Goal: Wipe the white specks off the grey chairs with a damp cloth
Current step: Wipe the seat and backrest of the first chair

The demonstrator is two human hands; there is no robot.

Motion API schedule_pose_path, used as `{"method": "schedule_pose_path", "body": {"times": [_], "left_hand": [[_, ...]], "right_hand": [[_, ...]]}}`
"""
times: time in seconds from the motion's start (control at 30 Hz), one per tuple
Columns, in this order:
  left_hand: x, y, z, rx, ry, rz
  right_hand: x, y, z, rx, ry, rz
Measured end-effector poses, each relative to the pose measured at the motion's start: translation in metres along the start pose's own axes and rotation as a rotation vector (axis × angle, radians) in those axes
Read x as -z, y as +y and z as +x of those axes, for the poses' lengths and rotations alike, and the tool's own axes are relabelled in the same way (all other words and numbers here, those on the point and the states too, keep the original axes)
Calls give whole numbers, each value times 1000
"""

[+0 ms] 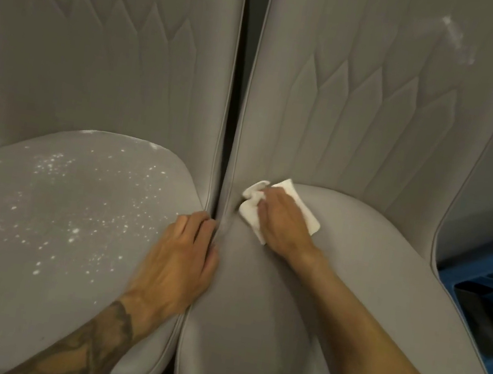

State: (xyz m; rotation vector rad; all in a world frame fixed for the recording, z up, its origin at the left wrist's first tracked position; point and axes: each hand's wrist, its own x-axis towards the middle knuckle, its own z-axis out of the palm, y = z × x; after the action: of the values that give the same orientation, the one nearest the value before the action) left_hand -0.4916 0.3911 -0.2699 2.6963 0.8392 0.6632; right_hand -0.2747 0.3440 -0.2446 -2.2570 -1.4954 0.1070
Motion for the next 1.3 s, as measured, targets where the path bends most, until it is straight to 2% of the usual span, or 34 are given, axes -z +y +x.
{"method": "schedule_pose_path", "body": {"times": [0.07,0.13,0.27,0.4,0.47,0.6,0.73,0.87,1.03,1.1,1.2,1.3], "left_hand": [[-2,1,1,-8,-30,79],[-3,3,3,-12,-67,133],[-1,5,6,7,-100,133],[-2,1,5,-40,-102,165],[-4,-2,4,-44,-78,136],[-9,-3,14,-30,-52,114],[-12,13,41,-36,-34,164],[-13,28,87,-56,118,205],[-1,27,144,-133,305,222],[8,25,169,-171,375,194],[27,28,206,-191,445,163],[45,38,240,-194,508,136]], "right_hand": [[2,13,19,-209,73,-37],[-5,6,27,-289,83,-52],[-17,-14,12,-88,-36,26],[-1,15,33,-200,-8,-77],[-6,8,37,-243,14,-139],[-27,-14,7,17,44,-10],[-6,-2,7,-15,11,119],[18,20,25,-142,248,81],[46,39,47,-50,660,53],[66,42,62,13,842,130],[95,49,84,88,923,141],[111,62,99,145,950,-30]]}}
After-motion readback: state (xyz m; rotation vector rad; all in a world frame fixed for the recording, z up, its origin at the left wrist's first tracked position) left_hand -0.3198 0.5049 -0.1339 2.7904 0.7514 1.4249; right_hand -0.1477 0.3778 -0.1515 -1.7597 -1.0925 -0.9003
